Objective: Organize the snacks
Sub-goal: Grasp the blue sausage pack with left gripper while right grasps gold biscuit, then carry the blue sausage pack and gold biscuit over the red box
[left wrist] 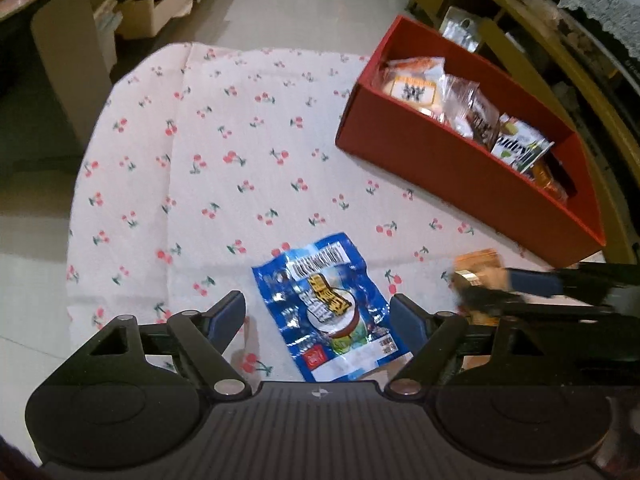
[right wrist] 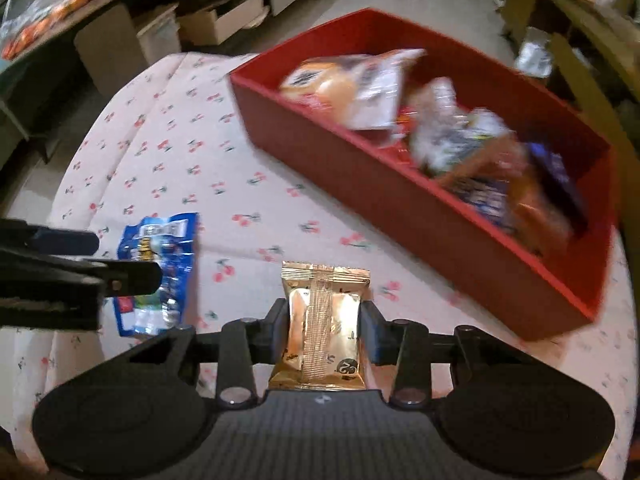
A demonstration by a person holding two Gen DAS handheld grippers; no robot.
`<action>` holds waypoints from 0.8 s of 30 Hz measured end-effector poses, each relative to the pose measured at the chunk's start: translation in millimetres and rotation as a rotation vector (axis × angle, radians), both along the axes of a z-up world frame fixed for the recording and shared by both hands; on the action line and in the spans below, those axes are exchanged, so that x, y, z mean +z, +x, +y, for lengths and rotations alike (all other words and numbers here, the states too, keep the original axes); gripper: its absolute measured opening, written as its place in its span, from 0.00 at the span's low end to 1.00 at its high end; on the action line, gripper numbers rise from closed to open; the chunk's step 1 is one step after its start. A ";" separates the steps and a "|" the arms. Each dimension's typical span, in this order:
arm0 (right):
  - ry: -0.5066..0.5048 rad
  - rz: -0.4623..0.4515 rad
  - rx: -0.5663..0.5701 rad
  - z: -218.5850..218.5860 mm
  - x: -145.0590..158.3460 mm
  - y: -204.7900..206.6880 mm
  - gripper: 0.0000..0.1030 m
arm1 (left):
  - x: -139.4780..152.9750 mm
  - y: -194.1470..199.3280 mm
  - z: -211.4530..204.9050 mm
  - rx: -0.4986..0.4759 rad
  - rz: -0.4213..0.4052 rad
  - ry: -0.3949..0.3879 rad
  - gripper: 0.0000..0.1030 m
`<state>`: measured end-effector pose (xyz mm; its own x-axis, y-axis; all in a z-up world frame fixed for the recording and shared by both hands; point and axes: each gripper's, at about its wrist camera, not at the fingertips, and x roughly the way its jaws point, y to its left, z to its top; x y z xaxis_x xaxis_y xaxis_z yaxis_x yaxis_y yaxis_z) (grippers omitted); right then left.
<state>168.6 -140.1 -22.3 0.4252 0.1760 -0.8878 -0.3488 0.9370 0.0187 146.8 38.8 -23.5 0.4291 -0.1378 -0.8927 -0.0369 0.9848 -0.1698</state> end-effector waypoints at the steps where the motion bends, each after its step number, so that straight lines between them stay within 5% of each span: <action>1: 0.006 -0.006 -0.012 -5.8 2.1 -2.1 0.53 | -3.8 2.0 -3.5 0.008 0.011 0.006 0.81; 8: 0.000 -0.018 -0.021 -26.3 3.9 -15.5 0.53 | -19.7 13.9 -32.3 0.080 -0.016 0.118 0.75; 14: 0.010 -0.029 -0.022 -38.9 7.7 -25.5 0.53 | -19.9 -6.3 -49.2 -0.039 -0.015 0.183 0.74; 21: -0.015 -0.014 -0.018 -36.5 -3.3 -38.7 0.53 | -21.5 -33.3 -51.5 -0.095 -0.021 0.173 0.76; 24: -0.046 0.001 -0.014 -29.6 -13.4 -41.0 0.53 | -24.0 -35.4 -53.3 -0.116 -0.018 0.197 0.87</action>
<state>127.5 -169.7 -35.7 0.4267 0.1288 -0.8951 -0.3359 0.9416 -0.0246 111.4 -14.5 -47.5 0.4365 -0.0107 -0.8996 0.0798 0.9964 0.0268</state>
